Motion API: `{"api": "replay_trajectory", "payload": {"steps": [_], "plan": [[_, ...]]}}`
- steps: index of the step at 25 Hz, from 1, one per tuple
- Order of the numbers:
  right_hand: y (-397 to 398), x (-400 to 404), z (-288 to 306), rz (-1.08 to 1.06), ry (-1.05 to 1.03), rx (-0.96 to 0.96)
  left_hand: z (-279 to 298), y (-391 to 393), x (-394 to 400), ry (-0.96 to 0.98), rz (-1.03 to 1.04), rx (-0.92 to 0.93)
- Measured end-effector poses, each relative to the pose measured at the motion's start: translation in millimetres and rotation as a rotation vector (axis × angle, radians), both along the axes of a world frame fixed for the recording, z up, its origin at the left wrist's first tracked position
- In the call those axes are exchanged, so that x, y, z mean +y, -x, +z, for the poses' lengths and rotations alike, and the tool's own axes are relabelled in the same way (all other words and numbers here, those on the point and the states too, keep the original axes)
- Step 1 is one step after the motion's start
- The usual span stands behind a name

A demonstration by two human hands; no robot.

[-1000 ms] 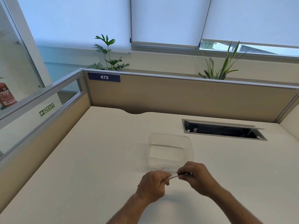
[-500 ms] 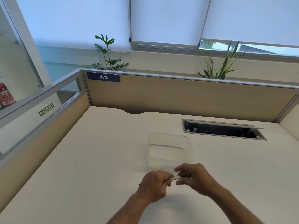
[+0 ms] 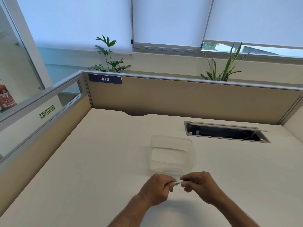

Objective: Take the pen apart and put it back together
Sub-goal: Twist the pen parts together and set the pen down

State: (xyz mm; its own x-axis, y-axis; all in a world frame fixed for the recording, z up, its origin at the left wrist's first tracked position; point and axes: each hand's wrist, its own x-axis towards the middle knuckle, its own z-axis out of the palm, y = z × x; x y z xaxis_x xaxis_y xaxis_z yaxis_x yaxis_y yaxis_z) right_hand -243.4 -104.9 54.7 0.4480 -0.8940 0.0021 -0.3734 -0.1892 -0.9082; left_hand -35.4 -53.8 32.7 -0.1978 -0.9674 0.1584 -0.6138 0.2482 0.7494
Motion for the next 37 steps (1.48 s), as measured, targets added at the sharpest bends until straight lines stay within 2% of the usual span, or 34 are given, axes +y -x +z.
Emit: {"api": "replay_trajectory", "payload": {"steps": [5, 11, 28, 37], "plan": [[0, 0, -6, 0.025, 0.056, 0.002, 1, -1, -2, -0.057, -0.036, -0.013], [1, 2, -11, 0.013, 0.053, -0.073, 4, 4, -5, 0.065, -0.007, -0.162], [4, 2, -18, -0.039, 0.030, -0.140, 5, 13, -4, 0.174, 0.046, -0.226], [5, 2, -11, -0.014, 0.061, -0.070, 6, 15, -4, 0.143, 0.046, -0.215]]}}
